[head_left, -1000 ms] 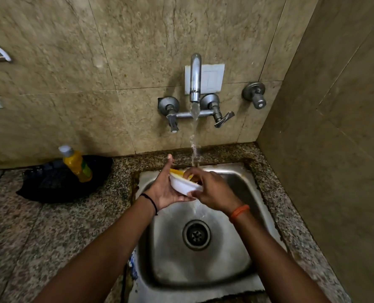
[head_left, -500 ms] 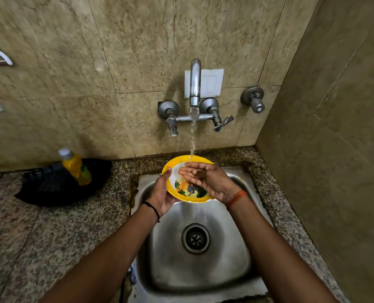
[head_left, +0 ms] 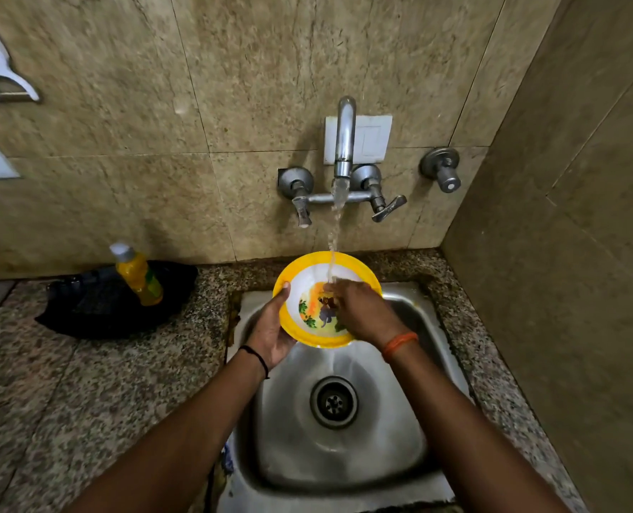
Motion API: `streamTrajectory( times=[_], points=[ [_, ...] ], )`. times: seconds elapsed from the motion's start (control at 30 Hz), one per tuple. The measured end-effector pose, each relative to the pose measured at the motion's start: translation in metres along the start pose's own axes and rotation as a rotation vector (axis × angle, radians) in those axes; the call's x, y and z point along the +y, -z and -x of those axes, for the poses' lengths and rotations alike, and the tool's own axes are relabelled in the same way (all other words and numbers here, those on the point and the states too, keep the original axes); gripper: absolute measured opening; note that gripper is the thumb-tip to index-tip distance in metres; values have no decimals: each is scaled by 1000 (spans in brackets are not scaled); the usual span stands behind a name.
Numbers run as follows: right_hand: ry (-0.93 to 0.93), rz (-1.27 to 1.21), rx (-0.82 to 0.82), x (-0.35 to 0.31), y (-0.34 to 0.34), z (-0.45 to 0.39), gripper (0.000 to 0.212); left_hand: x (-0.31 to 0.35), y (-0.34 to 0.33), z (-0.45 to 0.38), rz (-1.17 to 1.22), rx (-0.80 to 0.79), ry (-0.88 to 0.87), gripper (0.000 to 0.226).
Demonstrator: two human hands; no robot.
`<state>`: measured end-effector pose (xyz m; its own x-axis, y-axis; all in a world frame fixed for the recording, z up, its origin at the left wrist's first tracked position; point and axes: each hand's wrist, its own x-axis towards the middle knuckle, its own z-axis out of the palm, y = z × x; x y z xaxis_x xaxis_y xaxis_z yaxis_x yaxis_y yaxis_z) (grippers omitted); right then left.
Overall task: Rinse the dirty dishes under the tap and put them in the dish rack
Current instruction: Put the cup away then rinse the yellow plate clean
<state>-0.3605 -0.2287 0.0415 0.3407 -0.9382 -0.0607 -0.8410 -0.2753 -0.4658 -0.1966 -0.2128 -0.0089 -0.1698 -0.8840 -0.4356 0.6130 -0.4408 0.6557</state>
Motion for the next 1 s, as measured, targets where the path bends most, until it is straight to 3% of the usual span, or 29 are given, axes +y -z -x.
streamTrajectory(
  times=[0.1,0.23,0.5,0.63,0.7,0.77,0.83,0.9,1.0],
  points=[
    [67,266,-135,6,-18,6,50,-6,-9,-1,10,-18,5,47],
    [210,111,-252,7,-19,19,54,-8,0,-3,30,-9,-3,46],
    [55,375,-125,6,-23,19,57,-4,-5,-3,-41,20,-7,44],
    [176,-48,-254,4,-18,26,47,-2,6,0,-19,23,-16,45],
    [201,-197,-113,10,-14,33,46,-2,11,3,32,37,-44,46],
    [177,-265,179,18,-15,40,46,0,13,5,78,43,-70,47],
    [94,-293,401,29,-19,43,52,1,12,6,85,44,-81,48],
    [-80,-458,479,32,-22,44,64,1,10,8,88,35,-76,46],
    [-359,-1049,291,27,-24,44,61,0,9,10,106,17,-70,42]
  ],
)
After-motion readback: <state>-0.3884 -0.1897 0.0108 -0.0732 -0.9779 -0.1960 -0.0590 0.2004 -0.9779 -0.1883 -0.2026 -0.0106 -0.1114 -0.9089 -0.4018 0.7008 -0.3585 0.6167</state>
